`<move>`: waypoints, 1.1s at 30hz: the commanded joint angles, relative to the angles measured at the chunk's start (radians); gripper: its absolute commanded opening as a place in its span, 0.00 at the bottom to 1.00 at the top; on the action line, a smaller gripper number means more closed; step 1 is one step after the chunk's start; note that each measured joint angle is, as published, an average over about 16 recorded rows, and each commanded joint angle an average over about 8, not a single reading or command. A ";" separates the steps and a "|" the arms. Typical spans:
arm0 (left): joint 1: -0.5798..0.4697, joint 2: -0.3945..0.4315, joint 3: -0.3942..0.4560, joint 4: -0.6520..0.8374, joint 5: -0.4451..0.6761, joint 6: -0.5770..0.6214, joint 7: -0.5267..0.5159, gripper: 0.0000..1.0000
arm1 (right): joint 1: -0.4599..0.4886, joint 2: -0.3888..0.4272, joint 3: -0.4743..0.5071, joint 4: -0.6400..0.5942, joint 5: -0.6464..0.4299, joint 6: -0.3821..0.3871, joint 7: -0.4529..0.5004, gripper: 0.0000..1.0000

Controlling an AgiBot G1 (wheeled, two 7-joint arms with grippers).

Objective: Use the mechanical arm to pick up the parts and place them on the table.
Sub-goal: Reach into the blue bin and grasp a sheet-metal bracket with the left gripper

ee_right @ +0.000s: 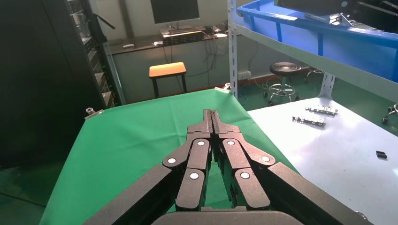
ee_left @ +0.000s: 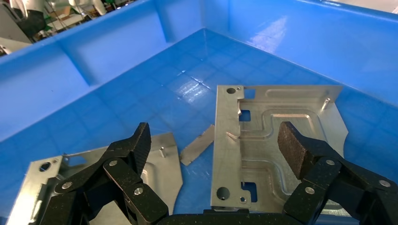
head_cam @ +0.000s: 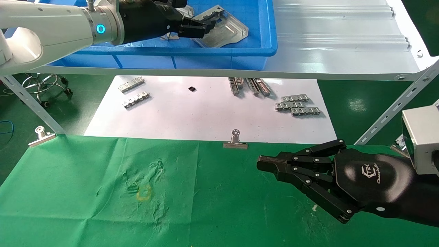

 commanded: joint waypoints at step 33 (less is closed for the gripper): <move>0.031 0.001 0.105 -0.035 -0.061 -0.074 -0.058 0.00 | 0.000 0.000 0.000 0.000 0.000 0.000 0.000 0.00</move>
